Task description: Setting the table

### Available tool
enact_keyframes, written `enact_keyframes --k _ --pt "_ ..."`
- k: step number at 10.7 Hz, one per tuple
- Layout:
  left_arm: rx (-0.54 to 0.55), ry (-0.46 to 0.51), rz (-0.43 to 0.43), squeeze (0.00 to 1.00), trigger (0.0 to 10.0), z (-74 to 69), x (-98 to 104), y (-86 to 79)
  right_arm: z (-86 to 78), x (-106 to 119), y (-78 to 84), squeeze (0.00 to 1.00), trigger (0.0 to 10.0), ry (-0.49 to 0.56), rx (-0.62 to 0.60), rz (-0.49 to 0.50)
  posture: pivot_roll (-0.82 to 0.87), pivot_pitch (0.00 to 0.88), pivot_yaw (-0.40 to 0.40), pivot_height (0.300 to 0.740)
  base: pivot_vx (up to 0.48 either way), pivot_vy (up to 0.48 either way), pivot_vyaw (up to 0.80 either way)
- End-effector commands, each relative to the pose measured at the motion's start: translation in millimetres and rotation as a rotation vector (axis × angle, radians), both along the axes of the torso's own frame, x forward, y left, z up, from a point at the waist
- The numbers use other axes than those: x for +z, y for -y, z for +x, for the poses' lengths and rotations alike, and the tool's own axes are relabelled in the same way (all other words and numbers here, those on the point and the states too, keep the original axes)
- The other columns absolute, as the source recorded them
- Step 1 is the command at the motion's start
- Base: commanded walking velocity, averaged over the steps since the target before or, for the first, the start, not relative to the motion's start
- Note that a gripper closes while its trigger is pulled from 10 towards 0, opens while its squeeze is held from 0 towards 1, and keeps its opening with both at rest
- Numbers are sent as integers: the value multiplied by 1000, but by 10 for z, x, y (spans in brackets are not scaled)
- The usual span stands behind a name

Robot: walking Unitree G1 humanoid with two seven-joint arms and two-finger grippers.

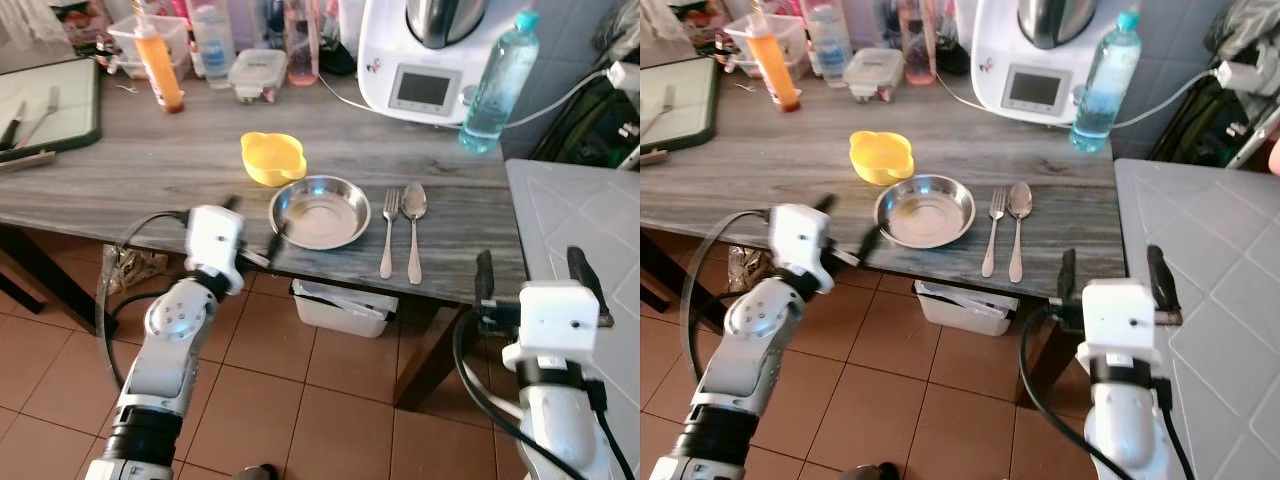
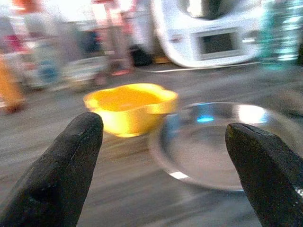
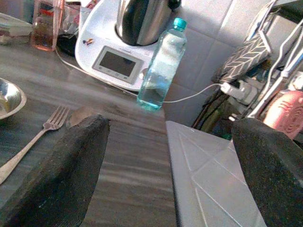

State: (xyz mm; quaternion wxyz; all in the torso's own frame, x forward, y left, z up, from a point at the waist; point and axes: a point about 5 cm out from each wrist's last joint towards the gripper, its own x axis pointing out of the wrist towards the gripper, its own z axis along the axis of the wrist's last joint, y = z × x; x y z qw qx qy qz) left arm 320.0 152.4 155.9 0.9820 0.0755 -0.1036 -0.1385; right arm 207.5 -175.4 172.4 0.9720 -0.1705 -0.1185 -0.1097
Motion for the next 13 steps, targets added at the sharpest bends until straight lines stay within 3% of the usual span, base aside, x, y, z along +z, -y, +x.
enact_keyframes --k 1,2,3,4,5,6,7,9,13 --pt "93 4 13 0 10000 -39 -35 -109 -32 64 28 1000 10000 22 -22 4 77 90 1 740 0 0 0" --pt "94 -6 12 0 10000 -83 -94 -127 -24 68 23 1000 10000 23 -18 9 78 86 -1 740 0 0 0" --pt "152 -45 0 0 10000 -118 -194 -200 -13 70 19 800 10000 21 -4 8 79 79 -1 740 0 0 0" --pt "167 -54 -6 0 10000 -133 -218 -201 -8 69 24 698 10000 20 -1 8 81 77 -1 740 0 0 0" --pt "176 -64 -10 0 10000 -160 -252 -145 -4 64 47 443 10000 15 -3 6 83 72 1 740 0 0 0" --pt "189 -78 -16 0 10000 -167 -279 -140 -3 50 64 361 10000 11 -8 16 83 67 4 740 0 0 0" --pt "203 -87 -10 0 10000 -167 -310 -192 -3 36 66 196 10000 7 -9 18 82 64 5 740 0 0 0" --pt "211 -114 30 0 10000 -204 -397 -265 -46 -36 100 200 10000 -17 -25 43 82 61 10 740 0 0 0" --pt "187 -125 15 0 10000 -160 -401 -181 -51 -90 154 200 10000 -33 -47 70 69 49 18 740 0 0 0"
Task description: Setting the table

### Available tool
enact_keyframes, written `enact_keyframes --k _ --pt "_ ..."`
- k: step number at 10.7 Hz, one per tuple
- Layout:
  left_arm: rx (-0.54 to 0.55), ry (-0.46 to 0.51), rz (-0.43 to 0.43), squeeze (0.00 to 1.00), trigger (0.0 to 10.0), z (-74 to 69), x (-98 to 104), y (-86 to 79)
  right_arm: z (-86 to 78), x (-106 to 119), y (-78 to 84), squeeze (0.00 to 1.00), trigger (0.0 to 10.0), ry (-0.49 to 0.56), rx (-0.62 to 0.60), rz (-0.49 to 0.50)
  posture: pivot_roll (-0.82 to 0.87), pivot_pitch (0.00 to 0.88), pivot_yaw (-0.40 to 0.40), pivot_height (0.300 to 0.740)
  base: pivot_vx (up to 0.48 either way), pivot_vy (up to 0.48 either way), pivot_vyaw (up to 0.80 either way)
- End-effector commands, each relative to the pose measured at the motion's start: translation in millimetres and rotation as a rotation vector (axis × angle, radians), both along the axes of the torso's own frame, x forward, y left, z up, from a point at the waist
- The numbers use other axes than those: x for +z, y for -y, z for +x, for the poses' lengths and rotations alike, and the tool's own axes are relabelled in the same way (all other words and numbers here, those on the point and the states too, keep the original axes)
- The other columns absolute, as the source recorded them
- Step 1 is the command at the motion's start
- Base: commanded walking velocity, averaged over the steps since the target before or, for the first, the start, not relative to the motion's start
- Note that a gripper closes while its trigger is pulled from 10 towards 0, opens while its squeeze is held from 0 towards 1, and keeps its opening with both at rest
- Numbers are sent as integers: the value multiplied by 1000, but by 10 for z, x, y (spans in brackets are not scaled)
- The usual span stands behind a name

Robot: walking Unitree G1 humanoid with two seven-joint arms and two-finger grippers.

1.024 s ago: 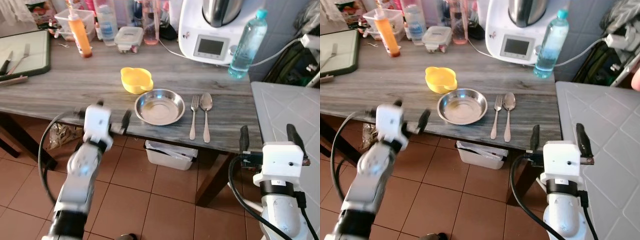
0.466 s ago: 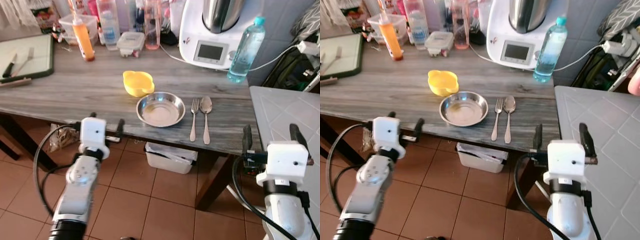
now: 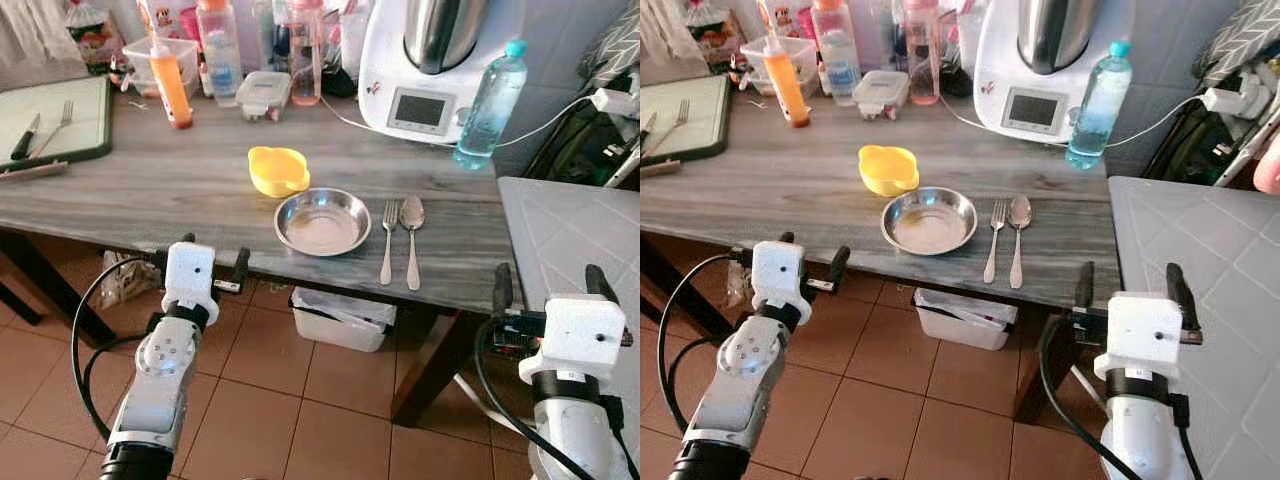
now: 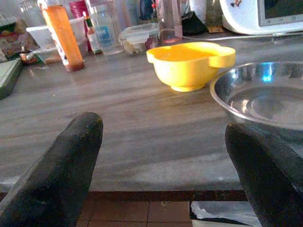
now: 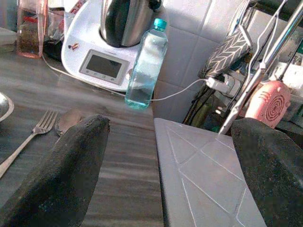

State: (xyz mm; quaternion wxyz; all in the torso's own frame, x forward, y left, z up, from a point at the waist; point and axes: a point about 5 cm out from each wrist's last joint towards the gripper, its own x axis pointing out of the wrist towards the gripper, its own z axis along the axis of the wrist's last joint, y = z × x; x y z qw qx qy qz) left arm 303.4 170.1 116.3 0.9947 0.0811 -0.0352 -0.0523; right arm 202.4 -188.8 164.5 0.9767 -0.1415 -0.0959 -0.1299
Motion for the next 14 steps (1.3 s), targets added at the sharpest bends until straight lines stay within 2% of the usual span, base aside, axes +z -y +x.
enact_keyframes --k 1,2,5,11,14 --pt "-10 0 -13 0 10000 30 27 23 11 -8 28 204 10000 1 -11 9 66 49 19 740 0 0 0" --pt "-14 3 -13 0 10000 47 40 44 15 -12 37 196 10000 -1 -16 12 65 49 19 740 0 0 0" --pt "-30 5 -6 0 10000 39 37 80 18 -12 53 192 10000 -13 -13 7 59 64 16 740 0 0 -713" --pt "-27 4 17 0 10000 28 46 72 32 24 37 196 10000 -1 5 -4 60 77 12 740 0 0 0" --pt "-28 29 -1 0 10000 75 163 110 55 32 39 196 10000 6 12 -5 67 80 17 740 0 0 0"
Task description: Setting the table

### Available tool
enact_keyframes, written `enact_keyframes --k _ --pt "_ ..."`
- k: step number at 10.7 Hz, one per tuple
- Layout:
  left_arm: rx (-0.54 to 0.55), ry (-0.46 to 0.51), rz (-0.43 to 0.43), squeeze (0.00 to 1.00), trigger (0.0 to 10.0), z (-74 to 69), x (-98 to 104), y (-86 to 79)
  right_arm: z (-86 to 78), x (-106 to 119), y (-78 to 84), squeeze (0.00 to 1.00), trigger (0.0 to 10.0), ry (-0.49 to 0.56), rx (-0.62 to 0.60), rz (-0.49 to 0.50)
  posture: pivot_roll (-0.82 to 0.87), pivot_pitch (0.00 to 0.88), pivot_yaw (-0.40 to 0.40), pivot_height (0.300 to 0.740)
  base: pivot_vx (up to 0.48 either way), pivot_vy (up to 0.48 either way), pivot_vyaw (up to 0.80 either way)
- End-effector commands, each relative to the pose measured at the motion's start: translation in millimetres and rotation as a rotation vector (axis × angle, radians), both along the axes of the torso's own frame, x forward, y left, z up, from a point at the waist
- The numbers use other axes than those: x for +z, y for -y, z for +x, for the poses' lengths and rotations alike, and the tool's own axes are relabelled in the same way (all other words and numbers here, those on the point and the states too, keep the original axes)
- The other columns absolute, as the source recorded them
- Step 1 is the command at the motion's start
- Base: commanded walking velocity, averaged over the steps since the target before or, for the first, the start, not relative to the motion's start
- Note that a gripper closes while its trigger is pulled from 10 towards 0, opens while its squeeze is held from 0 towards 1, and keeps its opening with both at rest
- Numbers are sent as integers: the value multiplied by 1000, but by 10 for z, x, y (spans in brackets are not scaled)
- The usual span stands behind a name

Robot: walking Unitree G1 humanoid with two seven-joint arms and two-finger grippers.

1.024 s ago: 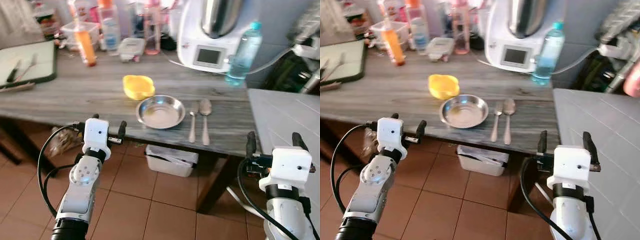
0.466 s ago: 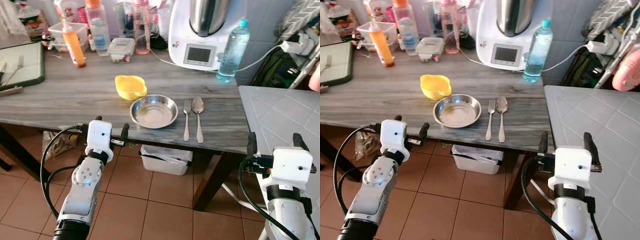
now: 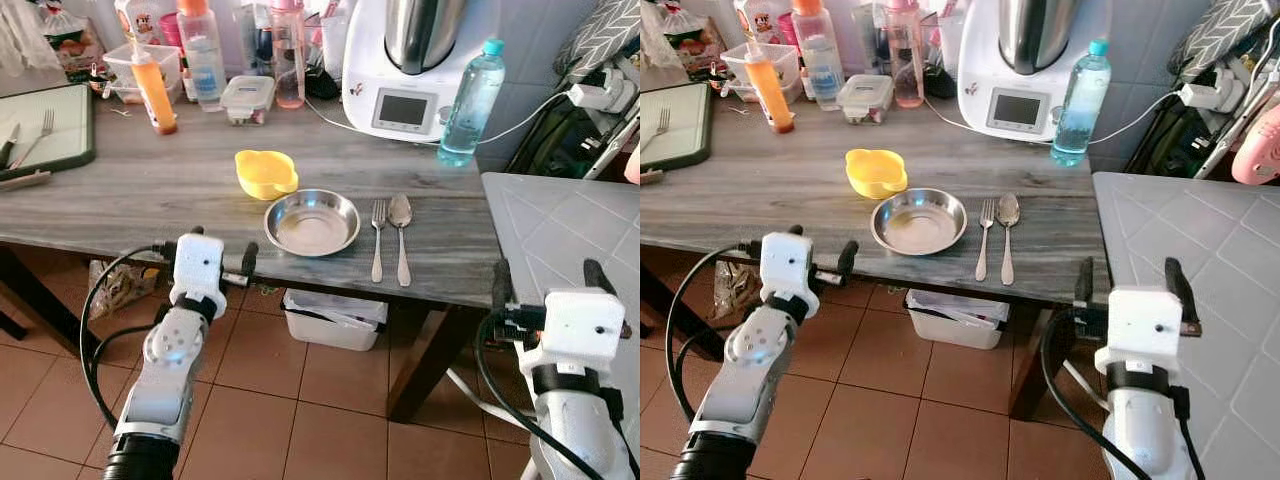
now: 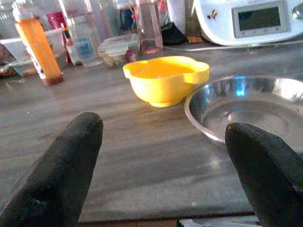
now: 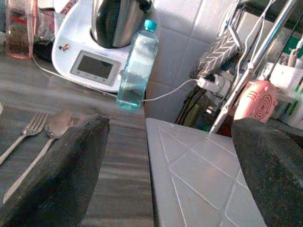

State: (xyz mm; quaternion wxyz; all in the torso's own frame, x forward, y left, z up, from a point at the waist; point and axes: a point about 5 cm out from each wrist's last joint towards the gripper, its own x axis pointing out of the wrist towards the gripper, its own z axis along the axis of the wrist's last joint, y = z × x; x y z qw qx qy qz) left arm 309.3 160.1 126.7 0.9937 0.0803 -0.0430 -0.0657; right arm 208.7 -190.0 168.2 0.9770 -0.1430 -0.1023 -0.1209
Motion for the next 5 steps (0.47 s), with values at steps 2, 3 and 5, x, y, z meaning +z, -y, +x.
enact_keyframes --k 2,3,5 --pt "-2 15 -2 0 10000 26 67 11 5 -3 25 196 10000 -2 -6 2 68 84 22 740 0 0 0" --pt "-4 10 -3 0 10000 26 68 16 9 -3 25 196 10000 -3 -5 2 67 86 23 740 0 0 0" --pt "-10 2 0 0 10000 3 44 45 10 -7 32 196 10000 -6 -7 3 67 88 22 740 0 0 0"
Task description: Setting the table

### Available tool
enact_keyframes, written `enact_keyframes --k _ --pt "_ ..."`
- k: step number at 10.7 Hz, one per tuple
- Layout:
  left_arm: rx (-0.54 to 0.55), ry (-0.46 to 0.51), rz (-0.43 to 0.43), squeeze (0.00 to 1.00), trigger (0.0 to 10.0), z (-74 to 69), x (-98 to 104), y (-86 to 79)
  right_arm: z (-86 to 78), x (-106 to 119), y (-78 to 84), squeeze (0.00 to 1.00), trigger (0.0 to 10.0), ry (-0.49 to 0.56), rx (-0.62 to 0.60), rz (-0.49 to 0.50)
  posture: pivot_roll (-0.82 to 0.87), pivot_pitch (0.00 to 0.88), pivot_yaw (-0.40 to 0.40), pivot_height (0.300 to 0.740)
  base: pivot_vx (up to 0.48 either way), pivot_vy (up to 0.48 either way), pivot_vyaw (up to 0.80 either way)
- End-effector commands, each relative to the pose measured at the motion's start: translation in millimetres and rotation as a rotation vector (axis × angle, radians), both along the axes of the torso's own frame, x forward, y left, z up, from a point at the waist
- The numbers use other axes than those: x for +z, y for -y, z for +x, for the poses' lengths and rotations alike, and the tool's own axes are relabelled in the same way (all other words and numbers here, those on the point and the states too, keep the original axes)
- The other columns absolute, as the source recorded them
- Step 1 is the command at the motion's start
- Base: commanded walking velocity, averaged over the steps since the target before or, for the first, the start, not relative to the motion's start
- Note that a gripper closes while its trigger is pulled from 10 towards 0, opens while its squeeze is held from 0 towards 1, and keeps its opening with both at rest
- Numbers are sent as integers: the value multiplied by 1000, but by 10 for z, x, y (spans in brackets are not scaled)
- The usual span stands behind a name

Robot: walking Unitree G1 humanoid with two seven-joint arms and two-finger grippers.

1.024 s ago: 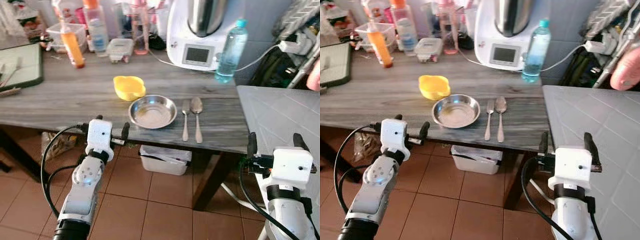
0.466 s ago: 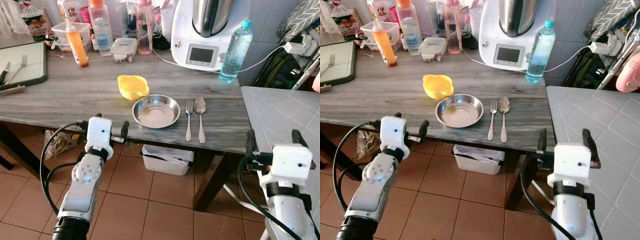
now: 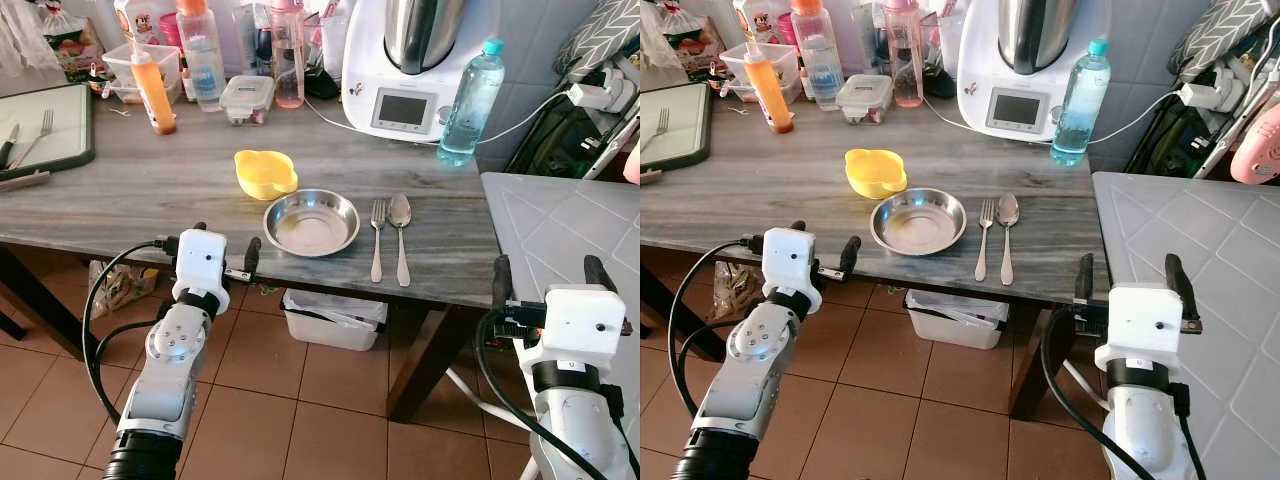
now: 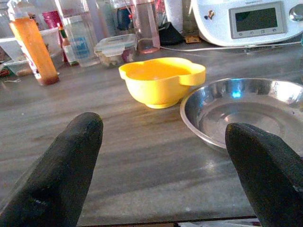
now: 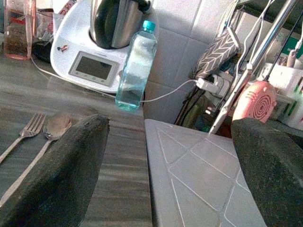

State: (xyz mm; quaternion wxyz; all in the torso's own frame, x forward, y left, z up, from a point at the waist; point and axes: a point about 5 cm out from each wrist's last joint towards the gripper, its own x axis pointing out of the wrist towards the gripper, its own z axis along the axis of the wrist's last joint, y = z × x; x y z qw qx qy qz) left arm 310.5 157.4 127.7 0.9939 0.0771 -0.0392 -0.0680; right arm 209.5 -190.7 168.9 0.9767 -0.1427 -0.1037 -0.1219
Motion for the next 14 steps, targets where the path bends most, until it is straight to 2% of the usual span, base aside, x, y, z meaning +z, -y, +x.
enact_keyframes --k 1,8,14 --pt "-4 12 4 0 10000 0 42 20 7 -14 28 196 10000 -10 -6 4 67 88 22 740 -289 0 0" --pt "-12 3 8 0 10000 0 30 26 29 -10 26 196 10000 -4 -7 -5 71 83 29 740 -42 0 0" --pt "-29 -10 20 0 10000 5 24 6 57 -28 20 200 10000 -5 -10 -2 84 77 32 740 -271 0 0"
